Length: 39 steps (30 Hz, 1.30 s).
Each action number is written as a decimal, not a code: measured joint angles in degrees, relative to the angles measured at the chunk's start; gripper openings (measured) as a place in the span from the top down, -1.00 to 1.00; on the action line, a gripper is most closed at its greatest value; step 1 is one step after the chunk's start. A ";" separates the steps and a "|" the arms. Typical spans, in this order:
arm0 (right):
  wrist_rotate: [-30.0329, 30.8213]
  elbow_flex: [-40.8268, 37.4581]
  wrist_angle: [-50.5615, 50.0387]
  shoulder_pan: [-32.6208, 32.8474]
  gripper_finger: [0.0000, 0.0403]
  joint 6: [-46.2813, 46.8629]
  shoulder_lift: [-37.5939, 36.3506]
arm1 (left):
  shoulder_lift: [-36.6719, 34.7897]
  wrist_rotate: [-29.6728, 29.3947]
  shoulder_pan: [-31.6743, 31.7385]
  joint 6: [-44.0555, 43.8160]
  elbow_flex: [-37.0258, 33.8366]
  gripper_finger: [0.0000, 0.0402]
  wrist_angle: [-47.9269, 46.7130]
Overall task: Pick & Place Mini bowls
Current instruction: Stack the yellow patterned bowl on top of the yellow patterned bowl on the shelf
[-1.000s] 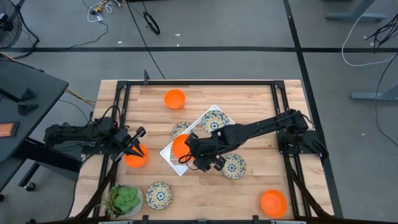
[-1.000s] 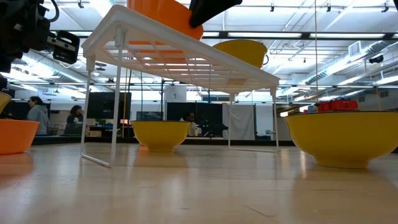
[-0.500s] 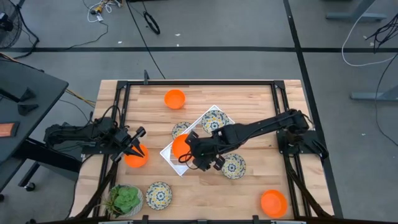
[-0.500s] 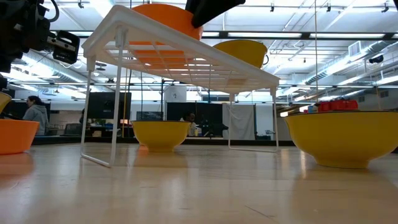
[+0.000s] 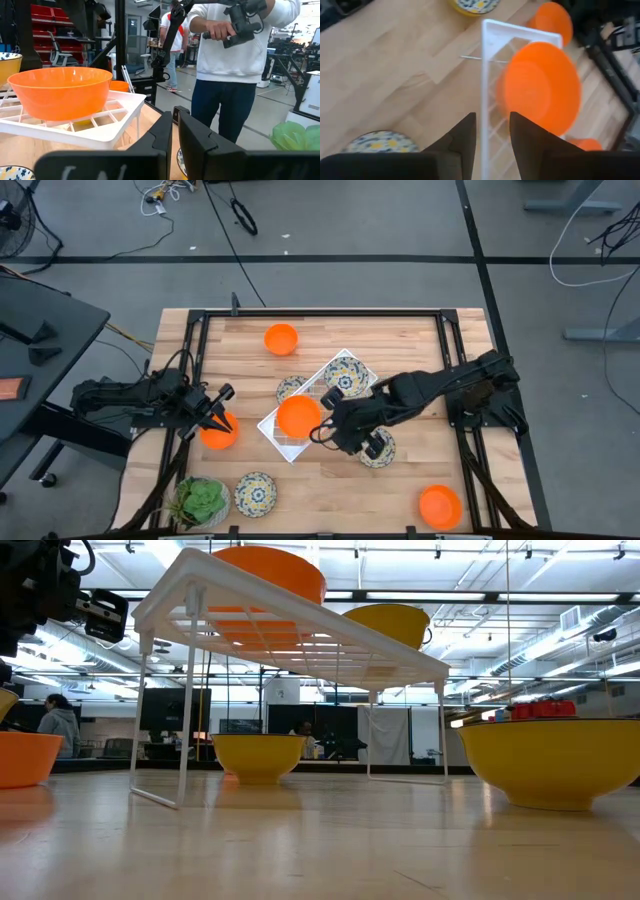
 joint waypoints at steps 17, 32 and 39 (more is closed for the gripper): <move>-0.81 -14.21 -3.07 6.56 0.40 12.31 -4.50 | 0.00 0.00 -0.01 0.00 0.00 0.82 -0.01; -0.95 -34.63 4.55 13.90 0.40 27.41 -14.24 | 0.02 0.00 0.01 0.00 0.00 0.82 -0.01; -5.79 -40.22 12.57 16.17 0.40 30.79 -14.97 | 0.02 0.00 0.01 0.00 0.00 0.82 -0.03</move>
